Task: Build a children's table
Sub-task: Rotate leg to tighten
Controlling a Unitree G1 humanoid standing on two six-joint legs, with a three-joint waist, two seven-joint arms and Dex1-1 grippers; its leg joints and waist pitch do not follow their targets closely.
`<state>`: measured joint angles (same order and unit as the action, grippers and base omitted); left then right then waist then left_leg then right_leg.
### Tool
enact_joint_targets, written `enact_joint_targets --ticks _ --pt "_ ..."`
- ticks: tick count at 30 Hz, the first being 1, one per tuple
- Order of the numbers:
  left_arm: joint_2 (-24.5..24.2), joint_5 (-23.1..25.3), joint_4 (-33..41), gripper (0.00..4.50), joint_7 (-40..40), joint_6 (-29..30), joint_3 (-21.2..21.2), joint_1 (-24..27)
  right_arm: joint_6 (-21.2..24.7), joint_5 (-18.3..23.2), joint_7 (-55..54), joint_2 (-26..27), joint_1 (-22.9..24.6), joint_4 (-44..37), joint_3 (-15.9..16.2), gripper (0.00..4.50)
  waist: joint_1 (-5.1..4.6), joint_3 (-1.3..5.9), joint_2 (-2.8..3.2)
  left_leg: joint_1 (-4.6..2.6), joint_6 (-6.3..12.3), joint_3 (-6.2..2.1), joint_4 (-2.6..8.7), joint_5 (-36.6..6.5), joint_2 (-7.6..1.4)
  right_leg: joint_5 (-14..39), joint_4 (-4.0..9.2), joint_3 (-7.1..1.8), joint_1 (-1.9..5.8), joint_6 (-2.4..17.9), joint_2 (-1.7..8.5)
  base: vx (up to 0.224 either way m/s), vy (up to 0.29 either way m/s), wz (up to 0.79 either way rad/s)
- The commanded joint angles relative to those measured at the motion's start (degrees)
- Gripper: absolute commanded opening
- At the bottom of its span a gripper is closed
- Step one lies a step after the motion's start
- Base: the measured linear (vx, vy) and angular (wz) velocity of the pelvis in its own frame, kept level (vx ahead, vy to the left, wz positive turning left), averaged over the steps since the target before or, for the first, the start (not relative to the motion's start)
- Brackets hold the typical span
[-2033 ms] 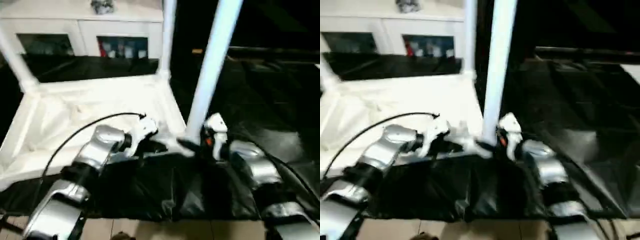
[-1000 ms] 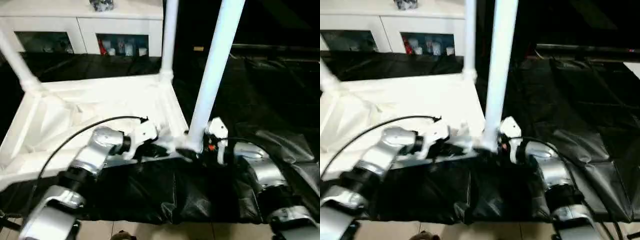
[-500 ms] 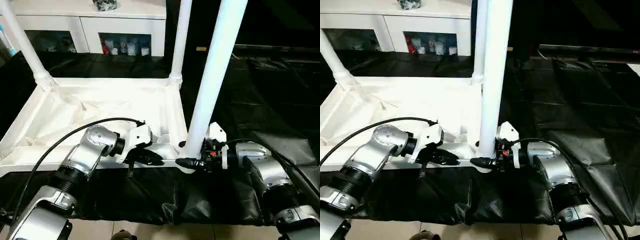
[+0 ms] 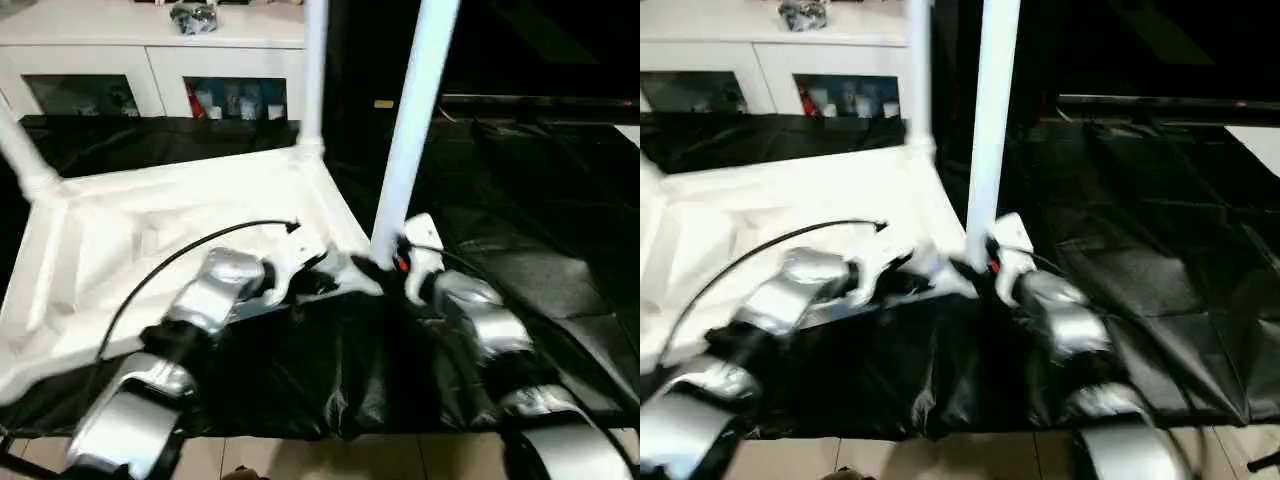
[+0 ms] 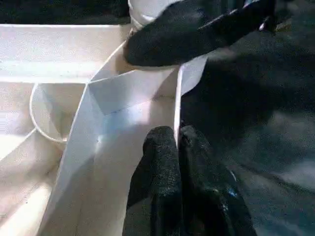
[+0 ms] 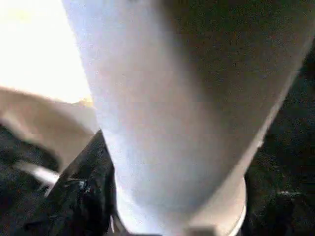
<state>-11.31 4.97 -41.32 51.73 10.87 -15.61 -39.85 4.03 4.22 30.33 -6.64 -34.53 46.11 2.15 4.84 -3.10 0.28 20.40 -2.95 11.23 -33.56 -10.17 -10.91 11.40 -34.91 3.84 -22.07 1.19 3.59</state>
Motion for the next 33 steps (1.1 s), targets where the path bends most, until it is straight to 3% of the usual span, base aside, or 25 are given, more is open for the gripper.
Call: enact_joint_targets --ticks 1,5,10,13,18,20,22,25,26,27,29,33 --pt "3.23 0.5 -0.35 0.0 -4.46 -0.81 -0.65 -1.65 -0.52 -1.58 2.03 5.04 0.14 1.56 4.46 3.32 -0.09 2.88 0.05 -1.17 -1.09 -2.11 4.5 -19.66 -2.7 27.13 6.46 -3.04 1.09 7.59 5.68 0.0 0.0 0.0" --pt "3.3 0.29 0.37 0.0 -1.71 -1.94 -1.6 -0.96 -1.16 -0.45 3.66 5.59 -0.38 1.82 3.63 3.64 -0.02 3.18 0.13 -0.73 -0.47 -1.95 4.6 -17.49 -2.84 19.53 5.52 -3.21 1.52 9.72 5.49 0.0 0.0 0.0" --pt "0.43 -1.17 2.87 0.0 6.51 -5.68 -2.69 0.94 -3.97 -1.17 9.66 1.87 0.18 0.84 4.99 3.89 0.02 3.51 0.09 -0.42 0.81 -1.66 4.29 -14.34 -2.83 12.51 4.7 -3.23 2.07 11.87 5.47 0.0 0.0 0.0" --pt "-1.33 -1.89 4.11 0.0 10.45 -6.05 -2.92 1.83 -4.94 -0.71 15.05 -0.59 1.14 -0.89 5.65 3.89 0.3 3.85 0.01 -0.05 2.56 -1.37 3.84 -9.9 -2.82 4.54 3.75 -3.17 2.53 13.58 5.18 0.0 0.0 0.0" --pt "-4.62 -2.99 5.68 0.0 16.64 -7.04 -3.38 3.11 -4.59 2.08 27.27 -5.61 3.54 -5.63 6.48 3.89 0.93 4.21 -0.09 0.43 5.89 -1.15 3.13 -5.65 -2.92 -3.43 2.71 -2.93 2.68 15.15 4.98 0.0 0.0 0.0" --pt "-5.35 -3.09 5.73 0.0 18.04 -7.11 -3.42 3.31 -4.04 2.79 30.82 -7.04 4.22 -6.91 6.81 3.89 0.99 4.0 0.07 0.23 6.07 -1.09 3.26 -7.58 -3.02 -0.85 3.12 -2.79 2.36 15.3 4.95 0.0 0.0 0.0" --pt "-5.91 -3.33 5.91 0.0 19.81 -7.37 -3.54 3.53 -3.52 3.02 34.04 -8.32 4.72 -7.65 7.3 3.63 1.08 3.59 -0.06 -0.04 4.19 -1.15 3.6 -10.82 -3.14 6.49 3.83 -2.81 2.11 14.63 5.08 0.0 0.0 0.0" --pt "-6.78 -3.27 5.29 0.0 21.52 -8.49 -3.73 3.42 -1.9 3.22 40.05 -10.77 5.62 -8.91 8.84 3.51 1.42 3.42 0.04 -0.5 2.73 -1.2 3.86 -13.42 -3.28 11.92 4.39 -3.01 1.88 13.13 5.09 0.0 0.0 0.0" --pt "-6.81 -3.25 5.27 0.0 21.56 -8.5 -3.75 3.4 -1.87 3.23 40.12 -10.79 5.63 -8.94 8.86 3.51 1.49 3.41 0.12 -0.5 2.51 -1.2 3.89 -13.62 -3.33 12.14 4.38 -3.07 1.81 13.17 5.18 0.0 0.0 0.0" --pt "-7.07 -3.13 5.1 0.0 22.0 -8.58 -3.88 3.26 -1.61 3.27 40.72 -10.98 5.73 -9.17 9.08 3.23 1.62 3.34 0.08 -0.62 2.11 -1.2 3.94 -14.03 -3.34 12.82 4.51 -3.11 1.7 13.1 5.23 0.0 0.0 0.0" --pt "-7.48 -3.33 5.17 0.0 22.76 -8.54 -3.98 3.15 -0.98 3.48 41.57 -11.33 6.04 -9.96 9.51 3.12 1.63 3.45 -0.13 -0.37 1.91 -1.29 3.96 -13.21 -3.23 12.45 4.33 -3.11 2.0 12.81 5.25 0.0 0.0 0.0" --pt "-7.79 -3.75 5.75 0.0 24.05 -8.35 -3.91 3.26 -0.78 3.47 41.39 -10.87 6.66 -10.88 9.74 2.82 1.66 3.68 -0.07 -0.08 2.5 -1.28 3.74 -10.75 -3.12 9.06 3.95 -3.05 2.08 13.14 5.23 0.0 0.0 0.0"
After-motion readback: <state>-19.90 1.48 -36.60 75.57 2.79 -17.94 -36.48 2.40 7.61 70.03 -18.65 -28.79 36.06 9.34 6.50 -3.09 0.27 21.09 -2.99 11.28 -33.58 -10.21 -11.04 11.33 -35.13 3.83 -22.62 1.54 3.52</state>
